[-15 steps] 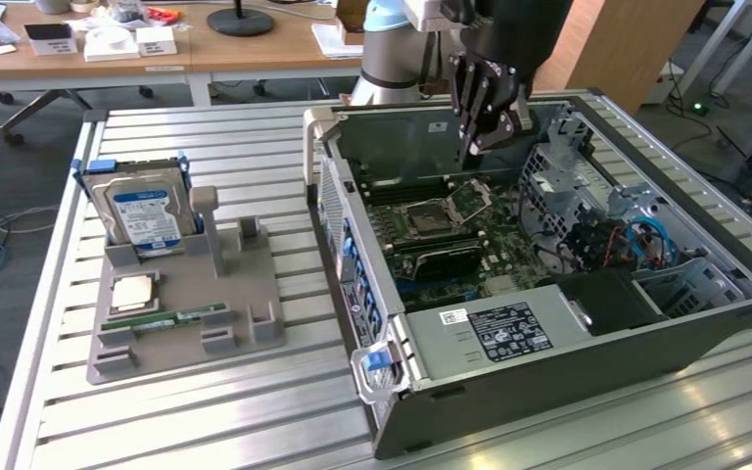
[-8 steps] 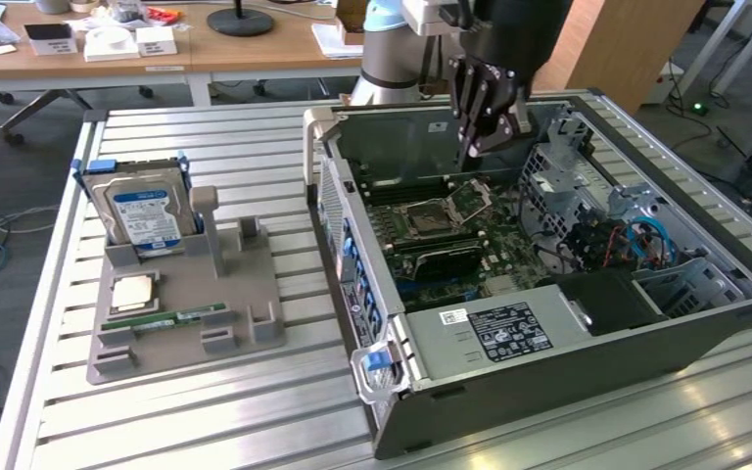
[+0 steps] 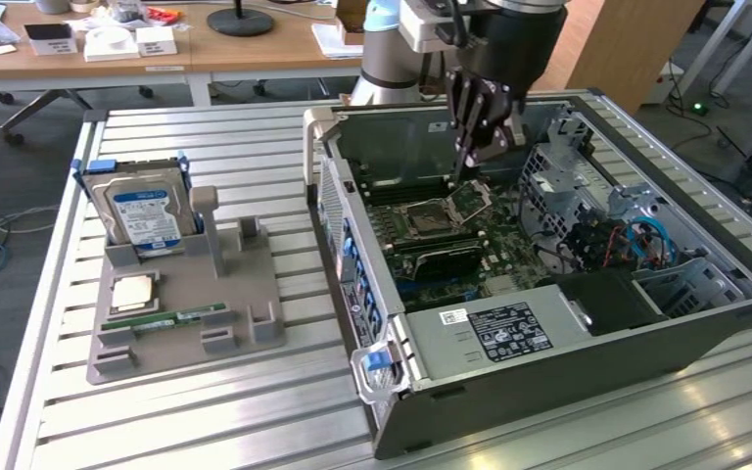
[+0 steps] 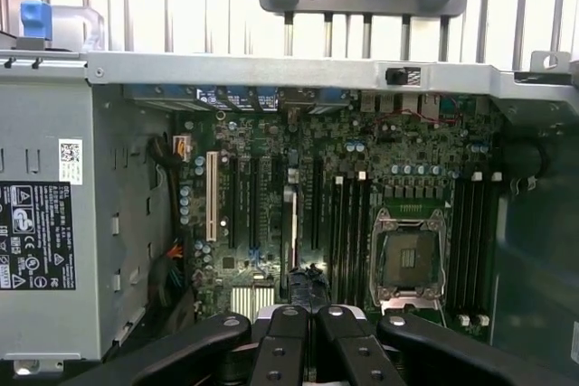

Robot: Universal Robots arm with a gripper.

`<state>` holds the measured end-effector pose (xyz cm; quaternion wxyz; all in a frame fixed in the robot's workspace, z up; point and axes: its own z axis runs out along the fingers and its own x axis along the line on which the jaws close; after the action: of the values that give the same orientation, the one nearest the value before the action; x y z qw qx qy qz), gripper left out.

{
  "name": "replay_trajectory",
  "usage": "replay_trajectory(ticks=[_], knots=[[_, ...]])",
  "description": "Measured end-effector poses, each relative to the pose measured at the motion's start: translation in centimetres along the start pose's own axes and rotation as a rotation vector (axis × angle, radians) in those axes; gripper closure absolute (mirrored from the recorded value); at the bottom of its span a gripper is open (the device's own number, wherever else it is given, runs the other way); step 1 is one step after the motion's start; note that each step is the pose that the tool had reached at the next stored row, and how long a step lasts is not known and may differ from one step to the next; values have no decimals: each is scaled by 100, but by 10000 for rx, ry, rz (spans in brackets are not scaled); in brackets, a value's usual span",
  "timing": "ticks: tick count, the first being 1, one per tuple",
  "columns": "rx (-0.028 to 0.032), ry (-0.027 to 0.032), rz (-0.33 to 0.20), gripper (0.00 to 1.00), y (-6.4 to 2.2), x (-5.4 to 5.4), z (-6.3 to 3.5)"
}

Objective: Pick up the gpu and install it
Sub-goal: 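Press down on the gpu until it lock into place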

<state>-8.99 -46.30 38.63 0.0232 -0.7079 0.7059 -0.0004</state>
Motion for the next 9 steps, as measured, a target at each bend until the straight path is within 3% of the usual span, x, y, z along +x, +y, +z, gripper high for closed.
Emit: replay_trajectory(ticks=[9], knots=[[-1, 3, 0, 89, 5, 3, 93]])
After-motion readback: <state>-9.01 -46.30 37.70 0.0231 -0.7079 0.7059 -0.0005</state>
